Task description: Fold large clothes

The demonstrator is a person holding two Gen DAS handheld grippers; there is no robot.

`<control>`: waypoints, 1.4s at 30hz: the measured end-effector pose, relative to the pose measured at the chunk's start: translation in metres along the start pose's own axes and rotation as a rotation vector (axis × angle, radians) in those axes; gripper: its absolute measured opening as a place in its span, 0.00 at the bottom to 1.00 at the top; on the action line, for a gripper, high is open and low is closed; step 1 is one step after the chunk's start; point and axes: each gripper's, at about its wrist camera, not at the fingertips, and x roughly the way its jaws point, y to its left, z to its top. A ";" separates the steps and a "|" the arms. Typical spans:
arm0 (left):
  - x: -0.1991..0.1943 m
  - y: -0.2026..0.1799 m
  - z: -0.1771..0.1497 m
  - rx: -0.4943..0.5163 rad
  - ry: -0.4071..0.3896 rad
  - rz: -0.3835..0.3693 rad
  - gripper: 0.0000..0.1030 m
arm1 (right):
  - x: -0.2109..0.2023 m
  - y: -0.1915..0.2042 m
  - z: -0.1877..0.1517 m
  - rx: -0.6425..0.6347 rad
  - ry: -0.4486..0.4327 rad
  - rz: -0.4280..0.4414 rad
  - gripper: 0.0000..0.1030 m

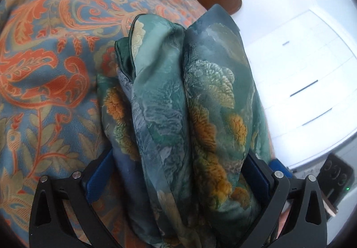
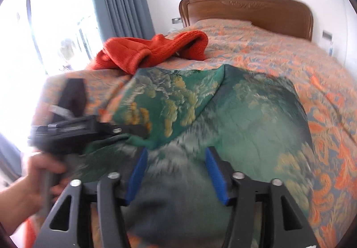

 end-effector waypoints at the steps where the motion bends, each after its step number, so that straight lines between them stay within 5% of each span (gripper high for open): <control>1: 0.001 0.002 0.003 -0.014 0.007 -0.012 0.99 | -0.014 -0.011 -0.001 0.028 -0.001 0.025 0.59; 6: -0.031 0.017 -0.002 -0.076 -0.072 -0.098 0.99 | -0.061 -0.073 -0.006 0.173 0.016 0.027 0.67; 9: -0.046 0.021 -0.009 -0.094 -0.113 -0.074 0.98 | -0.072 -0.092 -0.009 0.177 0.039 -0.013 0.67; 14: -0.054 0.027 -0.023 -0.096 -0.090 -0.039 0.88 | -0.070 -0.083 -0.015 0.168 0.051 0.014 0.67; 18: -0.066 0.047 -0.032 -0.160 -0.110 -0.136 0.85 | -0.067 -0.063 -0.016 0.172 0.051 0.089 0.67; 27: -0.072 0.080 -0.038 -0.242 -0.156 -0.186 0.86 | -0.069 -0.049 -0.020 0.187 0.066 0.109 0.67; 33: -0.050 0.060 -0.030 -0.146 -0.096 -0.063 0.86 | -0.073 -0.055 -0.027 0.223 0.067 0.091 0.67; 40: -0.011 0.031 -0.017 -0.101 -0.006 -0.061 0.90 | -0.079 -0.088 -0.025 0.309 0.034 0.058 0.67; 42: 0.006 0.024 -0.015 -0.077 0.045 -0.027 0.90 | -0.077 -0.106 -0.021 0.342 0.019 0.038 0.75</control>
